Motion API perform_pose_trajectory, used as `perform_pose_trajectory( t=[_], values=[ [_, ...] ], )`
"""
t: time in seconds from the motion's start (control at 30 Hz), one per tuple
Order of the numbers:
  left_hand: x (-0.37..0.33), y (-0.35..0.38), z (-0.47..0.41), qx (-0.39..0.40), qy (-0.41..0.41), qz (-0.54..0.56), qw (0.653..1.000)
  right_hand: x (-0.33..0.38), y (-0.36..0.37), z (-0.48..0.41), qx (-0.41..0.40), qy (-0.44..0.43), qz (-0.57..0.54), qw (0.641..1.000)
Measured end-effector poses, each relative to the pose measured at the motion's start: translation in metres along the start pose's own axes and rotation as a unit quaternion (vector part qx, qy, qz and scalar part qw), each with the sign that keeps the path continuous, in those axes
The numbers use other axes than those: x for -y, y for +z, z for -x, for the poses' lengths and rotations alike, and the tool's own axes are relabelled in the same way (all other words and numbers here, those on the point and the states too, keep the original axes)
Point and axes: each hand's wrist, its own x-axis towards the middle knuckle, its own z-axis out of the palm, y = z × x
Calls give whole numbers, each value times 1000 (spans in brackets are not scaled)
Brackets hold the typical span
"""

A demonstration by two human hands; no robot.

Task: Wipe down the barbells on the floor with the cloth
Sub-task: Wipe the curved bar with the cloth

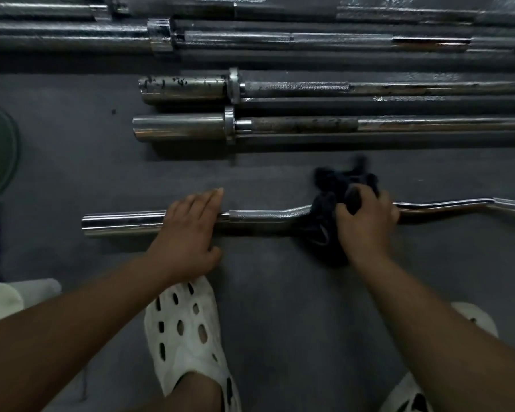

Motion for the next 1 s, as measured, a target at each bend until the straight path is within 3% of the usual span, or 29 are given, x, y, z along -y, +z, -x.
perform_pose_trajectory(
  t=[0.03, 0.07, 0.1, 0.17, 0.23, 0.33, 0.4, 0.47, 0.5, 0.57, 0.63, 0.67, 0.73, 0.8, 0.87, 0.9, 0.93, 1.0],
  values=[
    [0, 1, -1, 6, 0, 1, 1000, 14, 11, 16, -20, 39, -1, 999],
    [-1, 0, -2, 8, -1, 3, 1000, 37, 24, 33, -6, 6, -6, 1000],
    [-1, 0, -3, 7, -4, 12, 1000, 63, 36, 51, 33, -87, 2, 996],
    [0, -2, -2, 10, -17, 63, 998, 104, 49, 82, 156, -280, 21, 947],
    [6, -6, 0, 8, -18, 103, 994, 114, 39, 66, 231, -355, 32, 905],
    [13, -5, 3, 21, -3, 94, 995, 68, 17, 11, 167, -281, 44, 944],
    [10, 0, 3, 27, -6, 72, 997, 22, 4, -1, 71, -132, 35, 988],
    [8, 3, 1, 15, -11, 52, 998, 18, 10, 23, 12, 21, 24, 999],
    [7, 3, 0, 10, -12, 50, 999, 31, 20, 42, 8, 29, 19, 999],
    [7, -2, 0, 11, -11, 56, 998, 66, 36, 73, 59, -144, 33, 987],
    [6, -7, 2, 14, -5, 67, 998, 88, 30, 73, 168, -335, 33, 927],
    [6, -8, 2, 13, -4, 73, 997, 90, 22, 57, 208, -366, 34, 906],
    [7, -8, 2, 29, -8, 82, 996, 68, 11, 23, 191, -334, 24, 923],
    [9, -3, 2, 32, -8, 67, 997, 28, 5, 5, 72, -183, 6, 981],
    [9, 0, 0, 15, -5, 42, 999, 15, 11, 22, 4, -24, -6, 1000],
    [8, 0, -1, 17, -7, 35, 999, 23, 20, 37, 5, 1, -3, 1000],
    [7, -2, -2, 23, -8, 35, 999, 37, 26, 52, 20, -40, 3, 999],
    [6, -5, -1, 34, -5, 47, 998, 65, 27, 68, 109, -237, 20, 965]
  ],
)
